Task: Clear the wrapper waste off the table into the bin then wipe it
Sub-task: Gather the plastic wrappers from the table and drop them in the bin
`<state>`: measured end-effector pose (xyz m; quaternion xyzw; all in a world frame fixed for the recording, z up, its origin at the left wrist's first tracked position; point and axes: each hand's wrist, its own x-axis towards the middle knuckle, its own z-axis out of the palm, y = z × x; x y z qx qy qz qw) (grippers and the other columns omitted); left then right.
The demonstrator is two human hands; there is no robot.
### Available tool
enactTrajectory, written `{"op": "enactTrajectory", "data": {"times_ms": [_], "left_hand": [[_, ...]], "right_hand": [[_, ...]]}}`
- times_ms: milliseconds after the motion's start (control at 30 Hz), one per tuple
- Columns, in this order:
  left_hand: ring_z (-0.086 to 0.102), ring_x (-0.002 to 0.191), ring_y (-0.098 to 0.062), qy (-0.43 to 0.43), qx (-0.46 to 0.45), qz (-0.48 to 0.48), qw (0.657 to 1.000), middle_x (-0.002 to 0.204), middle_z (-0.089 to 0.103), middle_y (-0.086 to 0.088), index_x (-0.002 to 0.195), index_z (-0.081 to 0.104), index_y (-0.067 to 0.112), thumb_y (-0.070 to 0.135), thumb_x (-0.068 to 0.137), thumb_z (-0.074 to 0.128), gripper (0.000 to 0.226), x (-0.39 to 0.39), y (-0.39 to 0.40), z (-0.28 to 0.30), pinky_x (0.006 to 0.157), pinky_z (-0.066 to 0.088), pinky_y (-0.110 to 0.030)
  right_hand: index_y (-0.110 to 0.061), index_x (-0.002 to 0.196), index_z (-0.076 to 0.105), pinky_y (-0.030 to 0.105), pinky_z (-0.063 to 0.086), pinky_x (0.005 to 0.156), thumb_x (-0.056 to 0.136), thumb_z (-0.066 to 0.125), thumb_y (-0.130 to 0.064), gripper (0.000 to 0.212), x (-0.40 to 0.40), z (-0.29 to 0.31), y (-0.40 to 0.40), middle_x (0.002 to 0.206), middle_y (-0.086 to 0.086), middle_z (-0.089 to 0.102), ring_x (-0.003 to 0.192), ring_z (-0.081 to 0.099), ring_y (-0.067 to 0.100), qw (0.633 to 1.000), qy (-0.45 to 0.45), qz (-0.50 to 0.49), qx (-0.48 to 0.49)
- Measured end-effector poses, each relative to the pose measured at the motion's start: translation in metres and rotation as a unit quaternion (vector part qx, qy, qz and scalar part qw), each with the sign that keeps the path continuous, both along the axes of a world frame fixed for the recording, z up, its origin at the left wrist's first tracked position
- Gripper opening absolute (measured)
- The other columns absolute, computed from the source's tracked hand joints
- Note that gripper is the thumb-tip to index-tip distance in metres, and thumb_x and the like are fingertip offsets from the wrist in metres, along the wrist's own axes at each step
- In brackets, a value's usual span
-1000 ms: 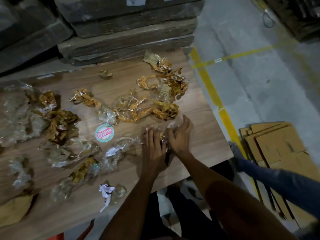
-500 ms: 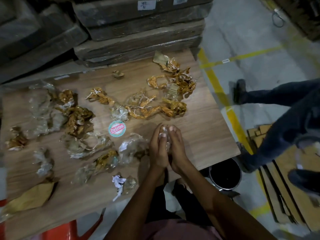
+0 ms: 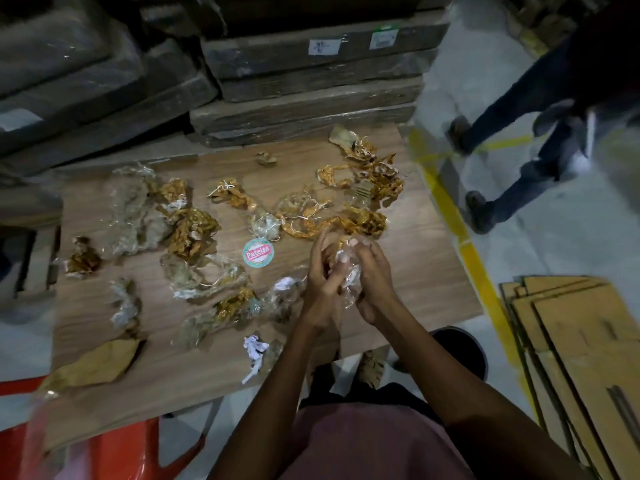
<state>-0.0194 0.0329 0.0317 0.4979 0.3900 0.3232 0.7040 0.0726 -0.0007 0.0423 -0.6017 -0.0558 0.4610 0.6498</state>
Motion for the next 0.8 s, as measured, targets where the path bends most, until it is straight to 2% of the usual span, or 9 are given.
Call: {"op": "enactTrajectory", "data": {"times_ms": [133, 233, 300, 367, 467, 533, 600, 667, 800], "left_hand": [[0.056, 0.124, 0.004, -0.025, 0.059, 0.031, 0.997, 0.153, 0.047, -0.008, 0.151, 0.036, 0.019, 0.073, 0.083, 0.059, 0.090, 0.001, -0.012, 0.026, 0.105, 0.050, -0.026], [0.061, 0.124, -0.010, 0.011, 0.041, 0.083, 0.996, 0.142, 0.059, -0.009, 0.147, 0.047, 0.012, 0.088, 0.079, 0.047, 0.102, -0.014, -0.028, 0.023, 0.101, 0.053, -0.031], [0.062, 0.123, -0.016, 0.055, 0.036, 0.100, 0.993, 0.132, 0.065, -0.006, 0.138, 0.056, 0.013, 0.081, 0.084, 0.048, 0.087, -0.032, -0.040, 0.010, 0.104, 0.051, -0.043], [0.064, 0.119, -0.017, 0.084, 0.039, 0.110, 0.990, 0.127, 0.068, -0.006, 0.132, 0.061, 0.012, 0.068, 0.089, 0.049, 0.072, -0.048, -0.051, -0.004, 0.104, 0.051, -0.046], [0.065, 0.116, -0.015, 0.096, 0.043, 0.093, 0.990, 0.124, 0.068, -0.004, 0.129, 0.061, 0.011, 0.054, 0.095, 0.052, 0.056, -0.057, -0.064, -0.012, 0.099, 0.054, -0.035], [0.063, 0.115, -0.003, 0.100, 0.032, 0.051, 0.993, 0.124, 0.065, 0.004, 0.129, 0.059, 0.016, 0.042, 0.101, 0.054, 0.039, -0.053, -0.071, -0.010, 0.094, 0.051, -0.022], [0.057, 0.109, 0.014, 0.107, 0.044, -0.012, 0.993, 0.123, 0.060, 0.016, 0.133, 0.055, 0.018, 0.033, 0.105, 0.052, 0.032, -0.038, -0.078, -0.005, 0.088, 0.046, -0.009], [0.054, 0.107, 0.023, 0.101, 0.045, -0.078, 0.991, 0.124, 0.055, 0.023, 0.141, 0.048, 0.020, 0.032, 0.106, 0.050, 0.037, -0.015, -0.089, 0.001, 0.085, 0.044, -0.004], [0.056, 0.107, 0.019, 0.097, 0.077, -0.134, 0.983, 0.128, 0.058, 0.011, 0.143, 0.043, 0.024, 0.030, 0.108, 0.044, 0.035, 0.037, -0.114, 0.011, 0.090, 0.047, -0.009]], "right_hand": [[-0.011, 0.121, 0.065, 0.043, 0.057, 0.086, 0.093, 0.064, -0.027, 0.033, -0.003, 0.009, -0.003, 0.118, 0.017, 0.072, 0.114, 0.067, 0.037, 0.998, 0.010, -0.053, 0.013], [-0.016, 0.113, 0.067, 0.043, 0.055, 0.084, 0.085, 0.064, -0.029, 0.030, -0.007, 0.009, -0.019, 0.105, 0.009, 0.073, 0.100, 0.068, 0.029, 0.998, 0.008, -0.059, 0.016], [-0.017, 0.111, 0.067, 0.049, 0.054, 0.090, 0.081, 0.066, -0.033, 0.034, -0.013, 0.002, -0.035, 0.104, 0.007, 0.072, 0.102, 0.066, 0.030, 0.998, 0.011, -0.062, -0.004], [-0.018, 0.113, 0.068, 0.054, 0.053, 0.098, 0.080, 0.067, -0.037, 0.038, -0.021, -0.007, -0.051, 0.108, 0.006, 0.072, 0.108, 0.067, 0.031, 0.997, 0.009, -0.063, -0.038], [-0.020, 0.118, 0.068, 0.056, 0.051, 0.104, 0.081, 0.066, -0.041, 0.043, -0.027, -0.016, -0.067, 0.118, 0.006, 0.071, 0.119, 0.064, 0.033, 0.995, 0.003, -0.067, -0.076], [-0.018, 0.121, 0.065, 0.054, 0.051, 0.104, 0.089, 0.065, -0.038, 0.038, -0.025, -0.018, -0.075, 0.118, 0.005, 0.069, 0.121, 0.063, 0.033, 0.993, -0.011, -0.070, -0.091], [-0.017, 0.125, 0.063, 0.050, 0.055, 0.099, 0.097, 0.061, -0.032, 0.031, -0.019, -0.020, -0.082, 0.123, 0.007, 0.068, 0.118, 0.065, 0.030, 0.992, -0.010, -0.075, -0.102], [-0.015, 0.129, 0.058, 0.042, 0.060, 0.085, 0.099, 0.057, -0.027, 0.032, -0.012, -0.020, -0.093, 0.122, 0.011, 0.068, 0.113, 0.068, 0.029, 0.992, -0.010, -0.083, -0.093], [-0.012, 0.132, 0.047, 0.034, 0.060, 0.071, 0.097, 0.057, -0.030, 0.041, 0.018, -0.018, -0.123, 0.116, 0.015, 0.066, 0.105, 0.071, 0.029, 0.988, 0.001, -0.140, -0.071]]}}
